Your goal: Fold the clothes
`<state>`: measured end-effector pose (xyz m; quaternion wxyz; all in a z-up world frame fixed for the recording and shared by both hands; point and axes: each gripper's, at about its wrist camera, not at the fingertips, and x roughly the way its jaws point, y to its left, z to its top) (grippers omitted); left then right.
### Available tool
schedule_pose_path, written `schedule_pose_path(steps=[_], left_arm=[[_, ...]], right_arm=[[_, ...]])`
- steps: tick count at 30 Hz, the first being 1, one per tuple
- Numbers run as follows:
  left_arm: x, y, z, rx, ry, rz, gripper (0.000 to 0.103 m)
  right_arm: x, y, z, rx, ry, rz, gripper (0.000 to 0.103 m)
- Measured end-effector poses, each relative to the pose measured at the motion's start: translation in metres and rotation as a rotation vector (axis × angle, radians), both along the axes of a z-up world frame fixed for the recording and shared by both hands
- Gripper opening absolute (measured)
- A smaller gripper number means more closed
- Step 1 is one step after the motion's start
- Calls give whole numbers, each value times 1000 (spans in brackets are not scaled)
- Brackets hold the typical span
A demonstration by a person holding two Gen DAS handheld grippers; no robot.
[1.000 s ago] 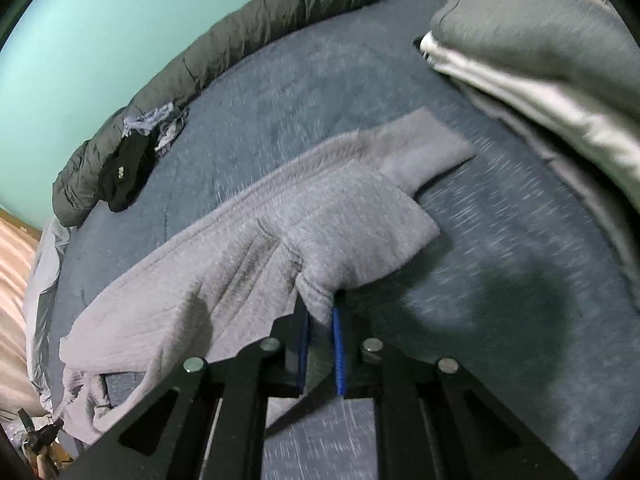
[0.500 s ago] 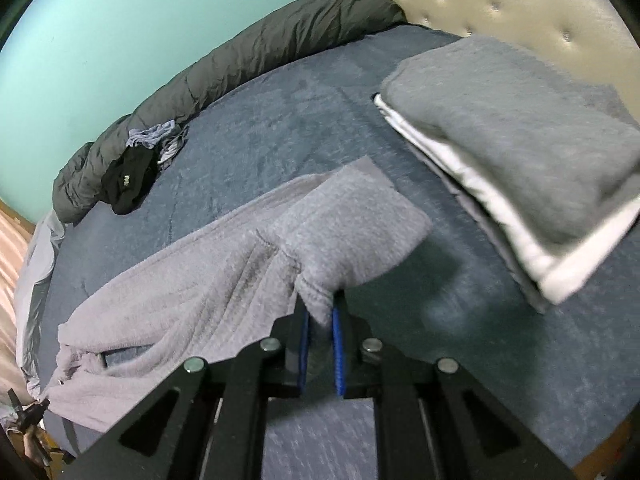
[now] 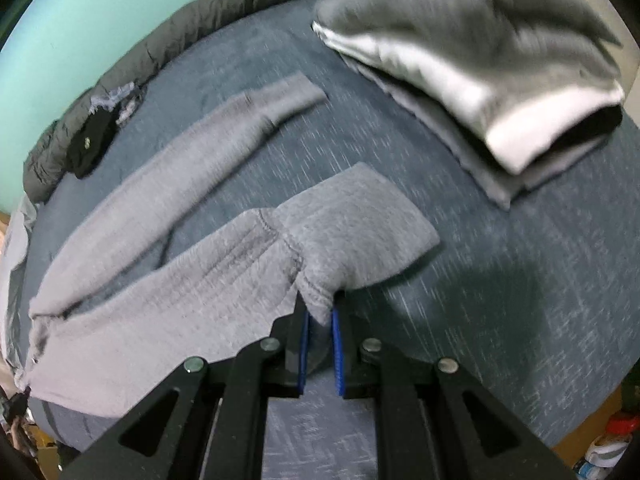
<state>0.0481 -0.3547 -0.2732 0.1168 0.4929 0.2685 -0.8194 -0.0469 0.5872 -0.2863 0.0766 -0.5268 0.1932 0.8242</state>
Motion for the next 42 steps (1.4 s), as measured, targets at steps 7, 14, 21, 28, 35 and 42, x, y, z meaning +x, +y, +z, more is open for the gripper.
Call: schedule_pose_path(steps=[7,14,21,28,35,42], left_arm=[[0,-1,-12,9,-15,16,13],[-6,1,-16,-1,-24,15,13],[-6,2,-18,-4,-24,18,13],[-4,3,-20,-12,-28,22,14],[-6,4,-23,-29,-34,23,13],[-5,1,-27,-21,-42,41,13]], right_arm=[[8,6,-17,-34,6,-11,14],[15,15,-13,-35,34,-52,42],[17,28,-15,-101,58,-122,43],[16,32,-22,-110,43,-161,43],[17,35,-18,-70,60,-185,5],[18,36,-3,72,66,-170,3]])
